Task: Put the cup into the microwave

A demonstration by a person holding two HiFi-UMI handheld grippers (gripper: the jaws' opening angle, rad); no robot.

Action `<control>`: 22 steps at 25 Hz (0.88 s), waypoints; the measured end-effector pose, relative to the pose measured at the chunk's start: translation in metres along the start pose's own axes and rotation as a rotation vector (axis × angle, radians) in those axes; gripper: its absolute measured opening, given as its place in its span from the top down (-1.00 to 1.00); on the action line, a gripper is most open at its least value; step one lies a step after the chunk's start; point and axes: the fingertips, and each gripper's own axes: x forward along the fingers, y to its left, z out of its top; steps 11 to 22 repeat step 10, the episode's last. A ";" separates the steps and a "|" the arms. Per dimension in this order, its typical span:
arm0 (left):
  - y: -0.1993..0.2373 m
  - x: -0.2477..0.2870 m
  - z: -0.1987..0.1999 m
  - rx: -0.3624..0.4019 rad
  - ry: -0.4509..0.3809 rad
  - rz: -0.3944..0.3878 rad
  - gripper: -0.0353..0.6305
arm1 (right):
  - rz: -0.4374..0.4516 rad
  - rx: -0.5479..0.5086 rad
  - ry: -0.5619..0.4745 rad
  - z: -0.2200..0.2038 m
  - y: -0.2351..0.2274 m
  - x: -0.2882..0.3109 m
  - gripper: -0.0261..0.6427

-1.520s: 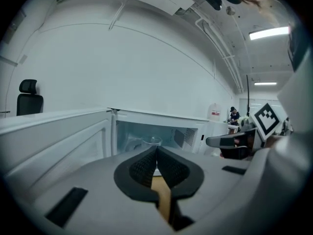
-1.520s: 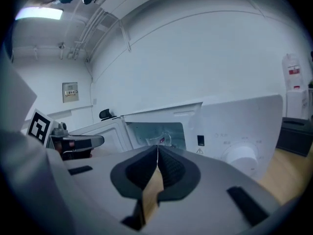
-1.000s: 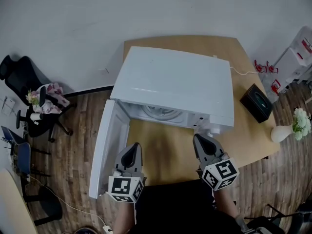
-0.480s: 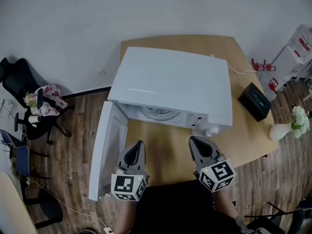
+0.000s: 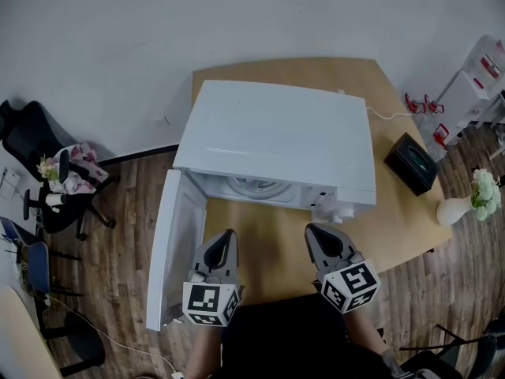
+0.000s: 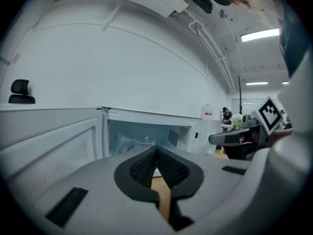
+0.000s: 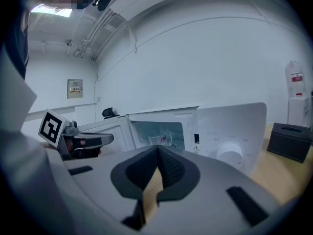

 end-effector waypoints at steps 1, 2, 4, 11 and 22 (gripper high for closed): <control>-0.001 0.001 0.001 0.004 0.000 -0.004 0.88 | 0.000 0.002 0.001 0.000 0.000 0.000 0.94; -0.003 0.002 0.001 0.007 0.001 -0.007 0.88 | 0.002 0.003 0.002 0.000 0.001 0.000 0.94; -0.004 0.004 0.001 0.009 0.004 -0.012 0.88 | 0.003 0.003 0.003 0.000 0.002 0.000 0.94; -0.009 0.005 -0.003 0.012 0.023 -0.019 0.88 | 0.004 0.010 0.009 0.000 -0.001 -0.001 0.94; -0.009 0.005 -0.003 0.012 0.023 -0.019 0.88 | 0.004 0.010 0.009 0.000 -0.001 -0.001 0.94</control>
